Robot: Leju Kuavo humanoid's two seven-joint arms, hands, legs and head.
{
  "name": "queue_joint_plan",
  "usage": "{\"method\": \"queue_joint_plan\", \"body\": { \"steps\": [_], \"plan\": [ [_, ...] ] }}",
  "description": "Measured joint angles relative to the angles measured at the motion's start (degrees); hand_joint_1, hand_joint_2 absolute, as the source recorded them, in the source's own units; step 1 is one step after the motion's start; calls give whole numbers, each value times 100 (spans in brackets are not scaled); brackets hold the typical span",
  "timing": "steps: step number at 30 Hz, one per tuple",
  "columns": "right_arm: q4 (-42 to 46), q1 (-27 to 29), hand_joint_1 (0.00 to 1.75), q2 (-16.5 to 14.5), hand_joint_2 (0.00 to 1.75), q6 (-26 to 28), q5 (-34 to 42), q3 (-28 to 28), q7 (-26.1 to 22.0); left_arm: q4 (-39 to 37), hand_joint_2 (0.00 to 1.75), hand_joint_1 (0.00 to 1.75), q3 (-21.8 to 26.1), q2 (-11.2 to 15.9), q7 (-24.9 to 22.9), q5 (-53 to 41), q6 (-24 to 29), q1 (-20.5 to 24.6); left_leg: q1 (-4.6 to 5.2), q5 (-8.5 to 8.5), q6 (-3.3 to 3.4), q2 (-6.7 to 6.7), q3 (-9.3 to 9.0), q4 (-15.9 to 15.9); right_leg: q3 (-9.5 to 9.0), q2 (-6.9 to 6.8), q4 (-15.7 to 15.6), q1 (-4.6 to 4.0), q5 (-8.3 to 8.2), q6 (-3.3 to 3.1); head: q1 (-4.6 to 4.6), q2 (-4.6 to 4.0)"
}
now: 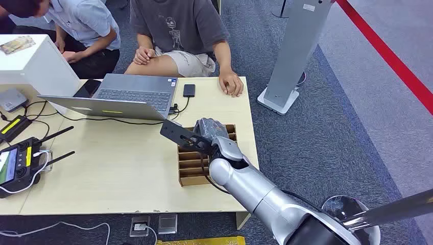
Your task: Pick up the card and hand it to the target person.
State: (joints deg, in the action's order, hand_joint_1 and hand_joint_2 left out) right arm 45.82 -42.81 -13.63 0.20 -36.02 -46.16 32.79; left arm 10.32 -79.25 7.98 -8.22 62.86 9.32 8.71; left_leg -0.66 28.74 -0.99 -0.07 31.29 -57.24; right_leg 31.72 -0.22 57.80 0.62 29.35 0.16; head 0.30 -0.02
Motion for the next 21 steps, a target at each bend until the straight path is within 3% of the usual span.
{"method": "queue_joint_plan", "body": {
  "steps": [21],
  "plan": [
    [-34,-33,173,-73,175,175,57,-2,-235,0,175,0,0,0,59,68,137,-46,0,0,0,0,-1,0,1,0,0,0,0,0,2,0]
  ]
}}
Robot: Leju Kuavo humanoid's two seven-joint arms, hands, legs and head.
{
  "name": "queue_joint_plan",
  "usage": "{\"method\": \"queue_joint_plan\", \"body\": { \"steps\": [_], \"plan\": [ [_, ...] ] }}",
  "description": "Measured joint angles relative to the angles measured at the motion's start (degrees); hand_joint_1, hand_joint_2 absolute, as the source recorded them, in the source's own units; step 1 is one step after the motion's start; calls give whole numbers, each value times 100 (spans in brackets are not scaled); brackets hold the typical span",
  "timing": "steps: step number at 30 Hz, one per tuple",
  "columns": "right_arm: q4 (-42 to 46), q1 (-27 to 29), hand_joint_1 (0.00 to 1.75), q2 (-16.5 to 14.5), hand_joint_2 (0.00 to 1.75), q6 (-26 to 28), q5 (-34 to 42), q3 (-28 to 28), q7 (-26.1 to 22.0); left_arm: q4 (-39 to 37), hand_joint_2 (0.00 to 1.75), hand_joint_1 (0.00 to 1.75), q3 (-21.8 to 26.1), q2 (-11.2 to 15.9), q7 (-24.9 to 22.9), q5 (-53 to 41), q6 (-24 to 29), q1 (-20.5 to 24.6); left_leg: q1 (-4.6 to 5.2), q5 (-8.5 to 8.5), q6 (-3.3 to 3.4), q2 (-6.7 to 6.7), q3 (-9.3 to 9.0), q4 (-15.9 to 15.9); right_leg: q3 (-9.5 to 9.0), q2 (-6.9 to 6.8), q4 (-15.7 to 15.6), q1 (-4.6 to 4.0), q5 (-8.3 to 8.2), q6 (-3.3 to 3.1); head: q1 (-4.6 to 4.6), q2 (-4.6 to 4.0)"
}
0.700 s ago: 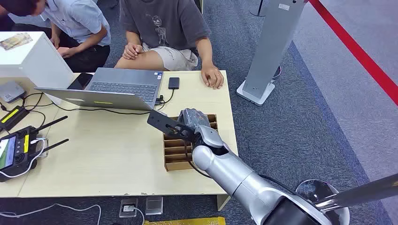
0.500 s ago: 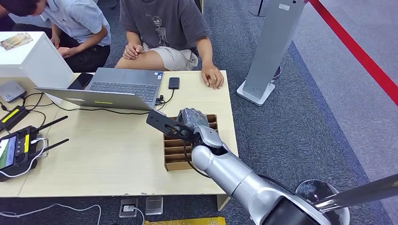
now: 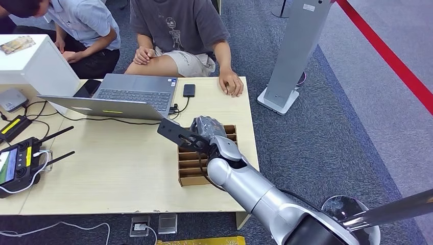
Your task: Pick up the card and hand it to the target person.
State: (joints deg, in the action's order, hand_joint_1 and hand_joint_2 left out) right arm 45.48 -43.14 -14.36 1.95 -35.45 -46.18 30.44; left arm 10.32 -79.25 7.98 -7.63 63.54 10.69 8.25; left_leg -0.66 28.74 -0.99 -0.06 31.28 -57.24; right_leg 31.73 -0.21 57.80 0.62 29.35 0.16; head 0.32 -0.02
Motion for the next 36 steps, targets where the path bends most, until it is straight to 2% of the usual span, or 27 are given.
{"method": "queue_joint_plan", "body": {
  "steps": [8,15,18,21,27,32,36],
  "plan": [
    [1018,77,173,245,175,15,200,53,143,0,175,0,0,0,17,73,0,-21,0,0,0,1,-1,0,3,0,-1,0,0,0,-1,0],
    [2965,284,173,794,175,54,248,345,152,0,175,0,5,0,81,137,8,-58,0,0,0,2,0,-1,5,2,-2,0,0,0,1,0],
    [3544,338,173,965,175,52,123,431,34,0,175,0,7,0,112,146,8,-64,0,1,0,3,0,0,5,3,-2,0,0,0,1,0],
    [3843,345,173,1061,175,29,-104,451,-303,0,175,0,5,0,158,130,-4,-62,0,1,0,4,0,0,4,3,-2,0,0,0,-2,0],
    [3451,280,173,1077,175,221,-525,416,-1249,0,175,0,3,0,224,3,-58,-27,0,0,0,1,3,0,0,1,1,0,0,0,-8,0],
    [2146,-155,173,880,175,641,-559,403,-2312,0,175,0,0,0,168,-138,-128,109,0,-3,0,-3,5,0,-2,-4,4,0,-1,-1,0,0],
    [1062,-608,173,671,175,603,-386,413,-2939,0,175,0,0,0,121,-184,-161,197,0,-4,0,-6,6,0,-1,-6,5,0,-1,-1,2,0]
  ]
}}
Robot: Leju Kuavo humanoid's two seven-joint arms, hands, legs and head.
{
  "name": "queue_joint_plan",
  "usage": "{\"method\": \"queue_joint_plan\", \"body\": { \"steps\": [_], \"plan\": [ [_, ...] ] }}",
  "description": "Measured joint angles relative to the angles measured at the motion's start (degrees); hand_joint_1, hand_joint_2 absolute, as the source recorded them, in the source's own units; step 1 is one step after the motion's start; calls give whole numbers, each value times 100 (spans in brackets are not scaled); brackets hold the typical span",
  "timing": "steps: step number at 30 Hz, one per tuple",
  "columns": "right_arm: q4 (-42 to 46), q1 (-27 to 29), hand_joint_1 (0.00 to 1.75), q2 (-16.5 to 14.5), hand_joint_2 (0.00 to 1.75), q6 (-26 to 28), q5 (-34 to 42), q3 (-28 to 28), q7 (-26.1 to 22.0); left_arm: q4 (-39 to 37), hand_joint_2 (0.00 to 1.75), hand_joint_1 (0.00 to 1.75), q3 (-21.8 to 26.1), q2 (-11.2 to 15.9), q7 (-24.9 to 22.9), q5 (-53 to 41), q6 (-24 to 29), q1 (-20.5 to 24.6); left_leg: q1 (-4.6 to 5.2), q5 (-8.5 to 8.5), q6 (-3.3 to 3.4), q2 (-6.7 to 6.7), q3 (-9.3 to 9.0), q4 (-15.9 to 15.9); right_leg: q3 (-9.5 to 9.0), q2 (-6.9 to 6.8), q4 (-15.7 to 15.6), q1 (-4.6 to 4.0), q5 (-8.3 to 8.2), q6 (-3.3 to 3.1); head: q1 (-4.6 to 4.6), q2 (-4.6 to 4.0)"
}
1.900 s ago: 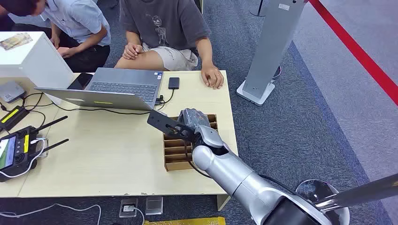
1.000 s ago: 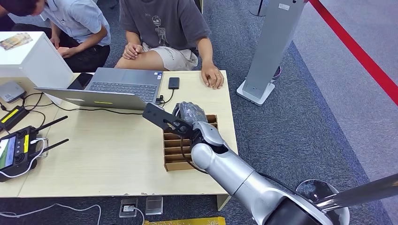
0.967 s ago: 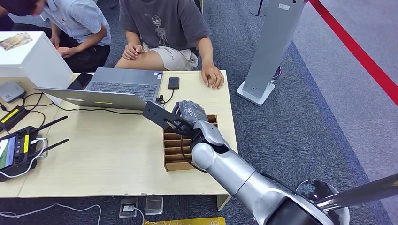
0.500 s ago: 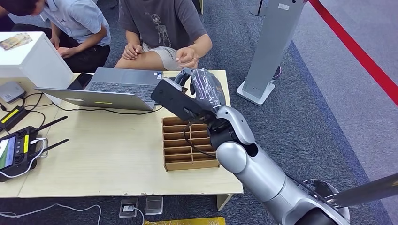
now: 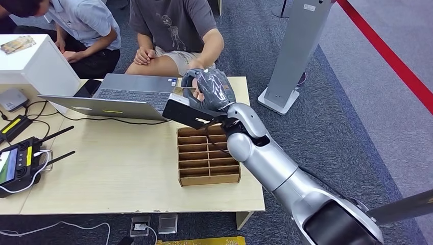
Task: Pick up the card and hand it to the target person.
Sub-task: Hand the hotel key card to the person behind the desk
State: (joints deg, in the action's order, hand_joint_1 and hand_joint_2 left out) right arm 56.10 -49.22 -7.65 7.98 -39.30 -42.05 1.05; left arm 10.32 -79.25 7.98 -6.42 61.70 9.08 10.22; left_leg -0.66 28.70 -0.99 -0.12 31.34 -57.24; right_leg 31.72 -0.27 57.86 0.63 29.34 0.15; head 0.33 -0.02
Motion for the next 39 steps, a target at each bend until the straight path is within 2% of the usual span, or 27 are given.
{"method": "queue_joint_plan", "body": {
  "steps": [7,16,20,30,36,39],
  "plan": [
    [-1472,-749,173,-297,175,-127,-187,-24,-10,0,175,0,-2,0,1,-3,-1,40,0,0,0,2,5,0,9,0,1,0,0,0,-5,0],
    [-2565,-1143,173,-438,175,-30,-810,-195,280,0,175,0,-54,0,-8,-4,-1,34,0,0,0,2,3,0,8,1,-1,0,0,0,-2,0],
    [-2985,-1236,0,-491,175,31,-1145,-423,405,0,175,0,-135,0,-13,-14,-7,36,0,0,0,3,2,0,8,2,-1,0,0,0,-7,0],
    [-3317,-1305,0,-588,175,60,-1988,-911,523,0,175,0,-240,0,65,-70,-85,84,0,0,0,4,3,0,10,5,0,0,0,0,-5,0],
    [-3358,-1319,0,-651,175,-57,-2310,-1122,-20,0,175,0,-245,1,38,-7,-46,79,0,0,0,4,2,0,9,5,0,0,0,0,-4,0],
    [-3370,-1321,0,-695,175,-51,-2340,-1183,-108,0,175,0,-246,2,35,52,-24,58,0,0,0,4,2,0,8,4,0,0,0,0,-5,0]
  ]
}}
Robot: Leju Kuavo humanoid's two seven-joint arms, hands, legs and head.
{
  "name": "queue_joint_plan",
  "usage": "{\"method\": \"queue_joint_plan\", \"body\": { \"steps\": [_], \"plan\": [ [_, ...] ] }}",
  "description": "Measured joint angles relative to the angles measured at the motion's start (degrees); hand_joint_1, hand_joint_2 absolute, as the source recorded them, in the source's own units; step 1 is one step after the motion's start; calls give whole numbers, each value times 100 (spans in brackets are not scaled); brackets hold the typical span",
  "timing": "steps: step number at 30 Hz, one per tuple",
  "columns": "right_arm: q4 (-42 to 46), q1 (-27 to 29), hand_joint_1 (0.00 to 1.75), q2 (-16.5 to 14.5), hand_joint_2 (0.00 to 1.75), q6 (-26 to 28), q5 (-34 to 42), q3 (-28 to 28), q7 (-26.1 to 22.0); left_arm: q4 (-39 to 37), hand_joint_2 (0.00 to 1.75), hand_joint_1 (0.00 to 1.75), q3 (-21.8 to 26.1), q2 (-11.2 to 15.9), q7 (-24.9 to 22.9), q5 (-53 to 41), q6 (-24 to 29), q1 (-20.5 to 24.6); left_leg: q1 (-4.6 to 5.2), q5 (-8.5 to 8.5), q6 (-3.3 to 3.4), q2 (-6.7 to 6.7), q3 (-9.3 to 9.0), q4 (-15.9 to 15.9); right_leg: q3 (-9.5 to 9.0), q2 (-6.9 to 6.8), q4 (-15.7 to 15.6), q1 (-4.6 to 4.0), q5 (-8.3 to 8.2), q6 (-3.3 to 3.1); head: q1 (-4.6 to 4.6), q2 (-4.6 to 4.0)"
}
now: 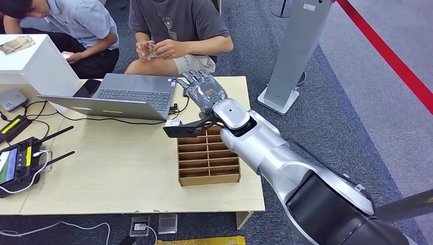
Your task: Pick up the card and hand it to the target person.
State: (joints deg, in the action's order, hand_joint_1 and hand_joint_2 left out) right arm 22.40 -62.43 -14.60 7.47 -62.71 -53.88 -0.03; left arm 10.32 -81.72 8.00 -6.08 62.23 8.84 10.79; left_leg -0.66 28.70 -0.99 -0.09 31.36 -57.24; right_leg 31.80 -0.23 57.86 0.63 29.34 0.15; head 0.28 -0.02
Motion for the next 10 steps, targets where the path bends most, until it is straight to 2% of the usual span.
{"method": "queue_joint_plan", "body": {
  "steps": [10],
  "plan": [
    [-18,-18,0,-42,175,68,58,-54,-35,0,175,0,-1,9,15,93,25,-43,0,0,0,0,-1,0,0,0,0,0,0,0,3,0]
  ]
}}
